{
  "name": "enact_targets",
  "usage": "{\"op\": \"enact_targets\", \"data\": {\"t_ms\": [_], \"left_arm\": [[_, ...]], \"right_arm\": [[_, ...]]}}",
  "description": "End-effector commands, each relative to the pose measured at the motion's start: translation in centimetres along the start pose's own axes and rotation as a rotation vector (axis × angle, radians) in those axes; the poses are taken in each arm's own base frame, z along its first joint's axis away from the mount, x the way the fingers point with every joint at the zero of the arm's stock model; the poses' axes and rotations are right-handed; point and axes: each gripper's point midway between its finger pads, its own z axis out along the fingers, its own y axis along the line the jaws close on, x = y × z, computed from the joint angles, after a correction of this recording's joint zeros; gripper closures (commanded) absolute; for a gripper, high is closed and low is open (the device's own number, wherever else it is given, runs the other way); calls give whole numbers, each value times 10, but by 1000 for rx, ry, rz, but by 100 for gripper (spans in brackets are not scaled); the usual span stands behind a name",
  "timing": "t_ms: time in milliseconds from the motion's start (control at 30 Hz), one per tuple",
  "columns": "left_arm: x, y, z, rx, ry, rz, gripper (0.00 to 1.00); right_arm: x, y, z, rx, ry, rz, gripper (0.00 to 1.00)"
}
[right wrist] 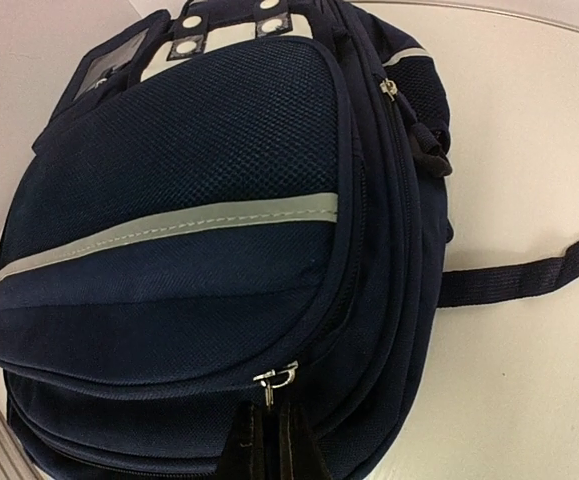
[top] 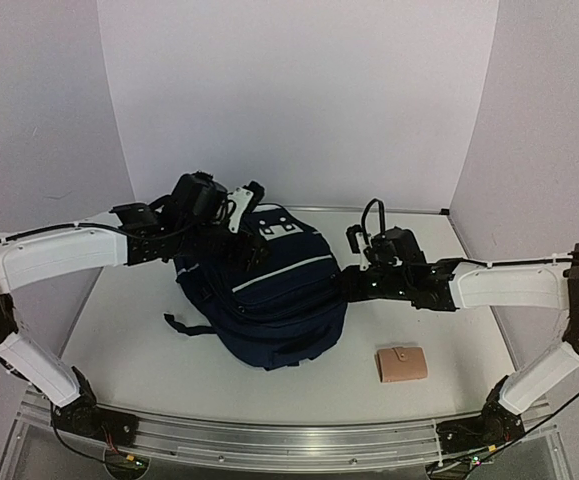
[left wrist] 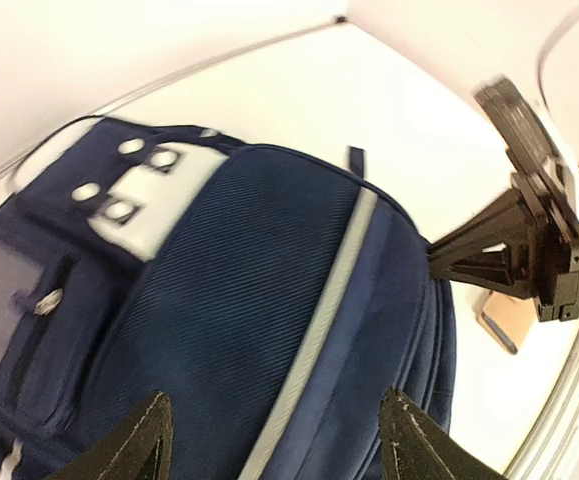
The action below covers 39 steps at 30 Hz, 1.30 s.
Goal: Pack the student bag
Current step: Zip the student bag at the center of the board.
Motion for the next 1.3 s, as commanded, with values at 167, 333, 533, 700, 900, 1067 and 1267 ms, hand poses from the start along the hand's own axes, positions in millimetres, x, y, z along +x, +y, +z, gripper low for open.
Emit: {"op": "enact_targets", "data": {"t_ms": [167, 333, 533, 700, 900, 1067, 1267], "left_arm": [[26, -88, 70, 236, 98, 422, 25], [27, -93, 92, 157, 95, 486, 23], [13, -97, 105, 123, 31, 526, 32], [17, -98, 114, 126, 38, 551, 65], [36, -89, 112, 103, 74, 553, 100], [59, -84, 89, 143, 115, 528, 100], [95, -64, 64, 113, 192, 463, 100]], "right_arm": [[-28, 32, -15, -151, -96, 2, 100], [-25, 32, -15, -161, -96, 21, 100], [-21, 28, -14, -154, -101, 36, 100], [-29, 20, -26, -116, -155, 53, 100], [-33, 4, -28, -84, -173, 69, 100], [-46, -8, -24, -100, -176, 48, 100], [-58, -23, -13, -107, -161, 39, 100]]}}
